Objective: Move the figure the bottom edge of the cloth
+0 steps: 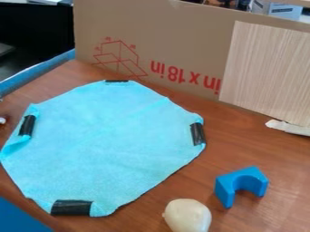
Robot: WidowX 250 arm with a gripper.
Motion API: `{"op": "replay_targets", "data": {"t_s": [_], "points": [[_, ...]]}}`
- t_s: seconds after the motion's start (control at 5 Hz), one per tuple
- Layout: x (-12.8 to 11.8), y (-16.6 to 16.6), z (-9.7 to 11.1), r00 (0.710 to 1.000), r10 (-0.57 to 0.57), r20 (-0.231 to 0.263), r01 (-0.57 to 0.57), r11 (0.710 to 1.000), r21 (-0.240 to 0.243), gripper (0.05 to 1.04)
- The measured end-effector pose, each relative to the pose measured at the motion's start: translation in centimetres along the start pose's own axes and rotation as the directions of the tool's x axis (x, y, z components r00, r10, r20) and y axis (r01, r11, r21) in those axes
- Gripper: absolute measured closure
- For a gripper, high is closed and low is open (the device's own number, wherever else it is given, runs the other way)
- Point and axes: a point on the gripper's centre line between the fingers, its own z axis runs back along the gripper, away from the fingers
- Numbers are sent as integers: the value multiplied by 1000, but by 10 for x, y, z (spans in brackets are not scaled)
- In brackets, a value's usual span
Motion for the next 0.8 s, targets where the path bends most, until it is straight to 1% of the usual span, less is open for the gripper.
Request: {"op": "replay_targets", "data": {"t_s": [0.2, 0.4, 0.6, 0.8], "points": [[-10, -17, 15, 998, -42, 51, 39, 998, 58, 574], [-27, -51, 40, 986, -104, 129, 89, 989, 114, 574], [-53, -94, 45, 969, -199, 149, 179, 974, 137, 575], [-73, -138, 28, 962, -248, 113, 231, 963, 141, 574]]}}
